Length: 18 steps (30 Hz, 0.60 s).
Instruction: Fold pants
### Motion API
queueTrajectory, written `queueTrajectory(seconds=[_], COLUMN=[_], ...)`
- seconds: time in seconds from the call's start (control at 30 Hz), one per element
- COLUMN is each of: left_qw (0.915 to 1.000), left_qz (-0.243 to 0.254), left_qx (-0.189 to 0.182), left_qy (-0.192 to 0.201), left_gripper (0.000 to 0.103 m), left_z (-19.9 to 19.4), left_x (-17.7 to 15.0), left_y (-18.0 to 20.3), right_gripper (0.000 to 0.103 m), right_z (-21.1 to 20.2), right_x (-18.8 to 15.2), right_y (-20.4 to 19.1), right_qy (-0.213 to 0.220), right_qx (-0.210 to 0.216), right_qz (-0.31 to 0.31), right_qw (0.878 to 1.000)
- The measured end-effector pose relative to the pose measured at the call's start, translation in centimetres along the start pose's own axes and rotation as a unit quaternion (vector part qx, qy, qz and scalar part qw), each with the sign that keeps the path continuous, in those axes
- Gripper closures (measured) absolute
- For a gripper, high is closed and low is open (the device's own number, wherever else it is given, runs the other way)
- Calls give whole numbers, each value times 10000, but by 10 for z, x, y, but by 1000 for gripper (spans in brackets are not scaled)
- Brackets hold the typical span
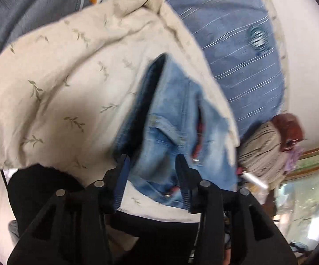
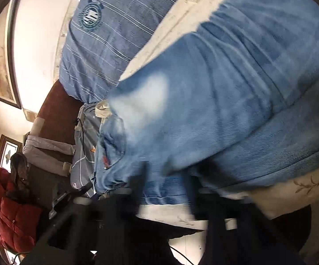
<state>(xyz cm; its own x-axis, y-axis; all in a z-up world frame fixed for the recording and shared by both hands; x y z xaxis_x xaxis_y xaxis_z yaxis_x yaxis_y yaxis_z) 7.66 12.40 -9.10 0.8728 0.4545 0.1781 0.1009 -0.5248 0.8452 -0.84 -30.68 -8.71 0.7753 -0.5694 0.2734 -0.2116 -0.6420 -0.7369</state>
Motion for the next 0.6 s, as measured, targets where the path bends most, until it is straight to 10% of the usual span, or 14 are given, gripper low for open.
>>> queueTrajectory(seconds=[0.13,0.3,0.37,0.4,0.43,0.6], left_qw=[9993,9975,9957,9952,9947,9937], left_qz=[20,20,23,-60,-132,483], left_qx=[-367,111,431,397,235,442], left_qy=[-110,-695,-815,-897,-993,-915], left_gripper=[32,32,57,72,82,82], left_z=[6,63,82,85,85,66], left_x=[-14,-22,-14,-12,-10,-25], left_y=[18,25,26,28,33,40], right_gripper=[38,38,51,87,99,99], right_z=[15,44,47,45,38,22], right_x=[-5,-5,1,4,6,-13], right_y=[-9,-3,0,-2,-9,-22], right_qy=[-248,-390,-287,-218,-124,-184], right_qx=[298,454,575,580,661,557], right_qz=[120,540,676,630,469,-193], right_qw=[9992,9967,9956,9961,9966,9981])
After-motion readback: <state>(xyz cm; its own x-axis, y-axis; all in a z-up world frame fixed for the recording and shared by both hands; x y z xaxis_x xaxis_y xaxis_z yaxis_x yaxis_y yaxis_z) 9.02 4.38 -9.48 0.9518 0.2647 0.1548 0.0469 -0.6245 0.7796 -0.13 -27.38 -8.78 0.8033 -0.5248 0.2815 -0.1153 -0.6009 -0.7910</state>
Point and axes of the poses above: each gripper's, at about its wrist camera, not at the fingertips, and z roughly the way its jaws point, y to its right, x to its top, the point moved 3 cm from there along z, roughly the way its jaws point, and after that the axes turned 8 degrees about -x, right-handed, at the moved point
